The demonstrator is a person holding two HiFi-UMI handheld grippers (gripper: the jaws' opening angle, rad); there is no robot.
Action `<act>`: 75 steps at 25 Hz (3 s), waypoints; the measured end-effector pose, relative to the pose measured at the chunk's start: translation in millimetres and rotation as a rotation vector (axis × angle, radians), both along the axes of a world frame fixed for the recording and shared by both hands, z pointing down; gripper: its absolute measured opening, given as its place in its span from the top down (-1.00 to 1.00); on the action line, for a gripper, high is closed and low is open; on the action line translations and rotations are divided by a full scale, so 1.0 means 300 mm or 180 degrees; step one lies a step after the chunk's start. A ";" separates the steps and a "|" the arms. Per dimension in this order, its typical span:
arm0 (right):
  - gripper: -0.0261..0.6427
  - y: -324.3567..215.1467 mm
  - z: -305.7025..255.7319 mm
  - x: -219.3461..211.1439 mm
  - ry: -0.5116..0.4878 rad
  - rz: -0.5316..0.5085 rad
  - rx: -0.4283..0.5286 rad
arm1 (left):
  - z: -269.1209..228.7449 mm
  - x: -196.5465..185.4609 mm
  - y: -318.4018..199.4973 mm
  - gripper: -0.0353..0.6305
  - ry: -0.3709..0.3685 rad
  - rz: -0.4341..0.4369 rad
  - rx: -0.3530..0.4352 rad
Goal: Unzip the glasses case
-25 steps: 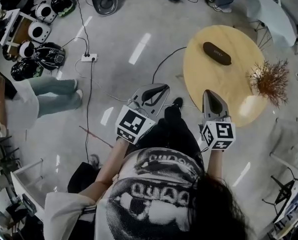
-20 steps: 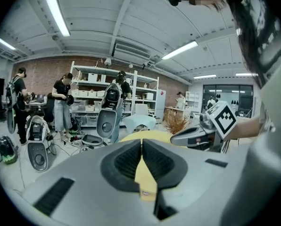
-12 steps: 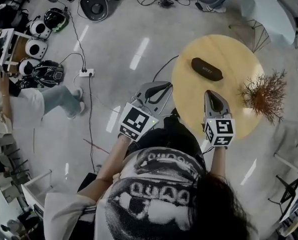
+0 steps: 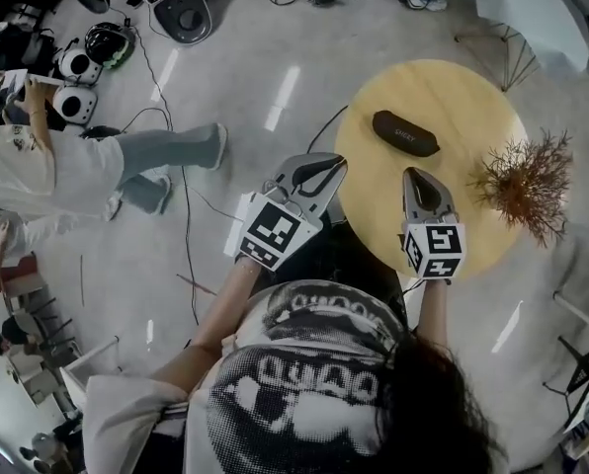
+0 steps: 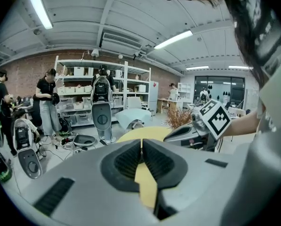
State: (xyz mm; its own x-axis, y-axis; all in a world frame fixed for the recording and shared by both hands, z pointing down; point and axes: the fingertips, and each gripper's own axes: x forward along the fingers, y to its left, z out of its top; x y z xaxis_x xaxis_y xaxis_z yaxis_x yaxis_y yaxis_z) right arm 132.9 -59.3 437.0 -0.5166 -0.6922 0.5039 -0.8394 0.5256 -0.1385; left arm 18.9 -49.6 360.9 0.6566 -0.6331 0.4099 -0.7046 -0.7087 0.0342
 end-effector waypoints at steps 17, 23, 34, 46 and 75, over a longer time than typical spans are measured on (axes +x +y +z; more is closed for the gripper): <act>0.91 -0.084 0.065 0.019 0.0091 0.0681 -0.0166 | 0.129 0.038 -0.198 0.84 -0.0172 0.0985 -0.0266; 0.64 -0.151 0.100 -0.043 0.0438 0.0393 -0.0231 | 0.259 0.026 -0.252 0.83 -0.0390 0.1489 -0.0405; 0.30 -0.275 0.239 -0.050 0.1636 -0.0692 -0.0623 | 0.493 0.012 -0.358 0.66 -0.0513 0.2120 -0.0567; 0.18 -0.300 0.434 -0.009 0.2216 -0.2040 -0.1296 | 0.709 0.114 -0.405 0.48 -0.0866 0.2861 -0.0371; 0.12 -0.301 0.460 -0.005 0.1487 -0.1514 -0.1568 | 0.814 0.219 -0.433 0.80 -0.1541 0.4035 -0.0095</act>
